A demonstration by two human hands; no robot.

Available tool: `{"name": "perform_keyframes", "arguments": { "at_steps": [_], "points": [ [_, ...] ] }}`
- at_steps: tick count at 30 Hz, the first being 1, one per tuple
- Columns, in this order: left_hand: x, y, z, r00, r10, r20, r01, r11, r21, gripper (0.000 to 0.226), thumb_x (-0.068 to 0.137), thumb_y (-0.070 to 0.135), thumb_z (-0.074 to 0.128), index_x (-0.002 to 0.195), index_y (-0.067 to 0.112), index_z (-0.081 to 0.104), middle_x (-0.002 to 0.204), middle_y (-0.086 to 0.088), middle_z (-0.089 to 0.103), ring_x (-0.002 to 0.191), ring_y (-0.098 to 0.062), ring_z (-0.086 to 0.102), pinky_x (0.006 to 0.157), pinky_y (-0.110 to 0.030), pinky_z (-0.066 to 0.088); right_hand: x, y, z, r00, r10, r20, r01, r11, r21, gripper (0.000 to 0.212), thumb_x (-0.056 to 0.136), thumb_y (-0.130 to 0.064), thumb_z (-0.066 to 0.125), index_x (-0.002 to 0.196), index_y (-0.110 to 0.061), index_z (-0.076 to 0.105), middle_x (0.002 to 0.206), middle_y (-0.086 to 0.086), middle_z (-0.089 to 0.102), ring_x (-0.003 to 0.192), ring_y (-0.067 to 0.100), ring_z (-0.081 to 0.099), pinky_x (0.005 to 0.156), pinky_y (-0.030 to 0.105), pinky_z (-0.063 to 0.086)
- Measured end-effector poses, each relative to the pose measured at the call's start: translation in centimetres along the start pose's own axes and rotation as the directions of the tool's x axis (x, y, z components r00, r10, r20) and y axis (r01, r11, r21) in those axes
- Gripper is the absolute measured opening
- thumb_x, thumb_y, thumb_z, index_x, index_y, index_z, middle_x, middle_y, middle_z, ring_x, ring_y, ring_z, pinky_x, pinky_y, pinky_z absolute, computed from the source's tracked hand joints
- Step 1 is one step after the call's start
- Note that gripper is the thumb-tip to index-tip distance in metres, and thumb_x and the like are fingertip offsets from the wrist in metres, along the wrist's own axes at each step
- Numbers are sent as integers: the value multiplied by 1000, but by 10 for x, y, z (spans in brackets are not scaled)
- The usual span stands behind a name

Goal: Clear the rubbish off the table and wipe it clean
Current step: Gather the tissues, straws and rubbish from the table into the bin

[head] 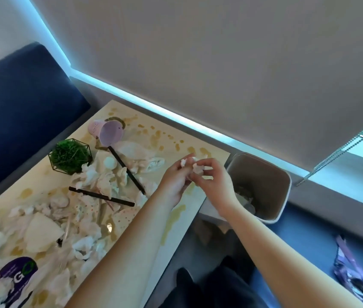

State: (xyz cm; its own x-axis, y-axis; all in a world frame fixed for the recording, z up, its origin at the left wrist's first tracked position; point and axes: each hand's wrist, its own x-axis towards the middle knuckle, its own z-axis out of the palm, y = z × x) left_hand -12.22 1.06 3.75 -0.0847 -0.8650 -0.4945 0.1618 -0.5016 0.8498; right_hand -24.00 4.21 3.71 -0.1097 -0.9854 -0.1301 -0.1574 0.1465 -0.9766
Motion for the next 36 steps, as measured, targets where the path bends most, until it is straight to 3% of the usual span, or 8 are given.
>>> {"name": "perform_keyframes", "arguments": {
  "at_steps": [5, 14, 16, 19, 23, 26, 29, 36],
  "points": [
    [11, -16, 47, 992, -95, 78, 91, 994, 62, 30, 95, 32, 59, 124, 28, 58, 127, -1, 63, 116, -21, 60, 102, -38, 49, 4, 19, -54, 994, 67, -84, -75, 992, -97, 33, 82, -23, 77, 110, -22, 60, 103, -8, 64, 90, 3, 62, 74, 15, 52],
    [38, -51, 105, 996, -69, 52, 48, 945, 323, 33, 93, 28, 64, 125, 20, 55, 123, -4, 63, 102, -15, 66, 81, -23, 55, 21, 61, -123, 970, 143, -196, -184, 960, -210, 26, 82, -17, 75, 99, -18, 56, 109, -1, 44, 87, 7, 52, 71, 10, 43],
    [42, -56, 110, 996, 92, 9, -79, 803, 591, 29, 96, 28, 59, 124, 21, 57, 121, 3, 59, 105, -10, 57, 78, -12, 46, 27, 72, -134, 961, 169, -220, -223, 942, -249, 23, 82, -11, 72, 98, -17, 56, 111, 0, 41, 84, 7, 48, 72, 7, 42],
    [50, -66, 106, 957, 286, 51, -177, 435, 883, 31, 98, 22, 52, 129, 26, 54, 133, 3, 49, 124, -16, 44, 97, -25, 39, 37, 91, -148, 956, 188, -224, -256, 909, -330, 18, 86, -8, 65, 101, -13, 57, 115, 2, 41, 77, 4, 45, 59, 2, 38],
    [52, -77, 101, 953, 277, 123, -178, 183, 967, 44, 99, 20, 48, 141, 29, 41, 147, 5, 38, 136, -17, 31, 109, -34, 27, 46, 117, -158, 940, 307, -150, -342, 820, -459, 29, 96, -16, 54, 125, -12, 56, 135, 9, 40, 86, 16, 53, 69, 16, 39],
    [50, -84, 100, 955, 260, 142, -188, 161, 969, 45, 99, 20, 46, 142, 30, 39, 150, 8, 36, 140, -15, 29, 112, -34, 22, 47, 131, -160, 893, 449, 23, -358, 741, -568, 41, 98, -20, 50, 139, -16, 51, 145, 8, 44, 117, 25, 55, 89, 23, 43],
    [47, -87, 96, 944, 294, 150, -210, 184, 960, 43, 98, 20, 47, 139, 32, 42, 147, 10, 37, 138, -13, 29, 110, -32, 22, 48, 129, -155, 896, 441, 58, -339, 761, -553, 38, 97, -17, 49, 134, -18, 57, 135, 3, 58, 116, 21, 58, 96, 26, 45],
    [28, -75, 67, 906, 422, 6, -191, 397, 898, 34, 95, 16, 54, 127, 29, 56, 130, 6, 50, 122, -18, 41, 99, -31, 38, 51, 78, -106, 973, 227, 48, -186, 887, -423, 22, 97, -13, 48, 105, -22, 67, 105, -3, 64, 69, 10, 59, 55, 16, 45]
  ]
}}
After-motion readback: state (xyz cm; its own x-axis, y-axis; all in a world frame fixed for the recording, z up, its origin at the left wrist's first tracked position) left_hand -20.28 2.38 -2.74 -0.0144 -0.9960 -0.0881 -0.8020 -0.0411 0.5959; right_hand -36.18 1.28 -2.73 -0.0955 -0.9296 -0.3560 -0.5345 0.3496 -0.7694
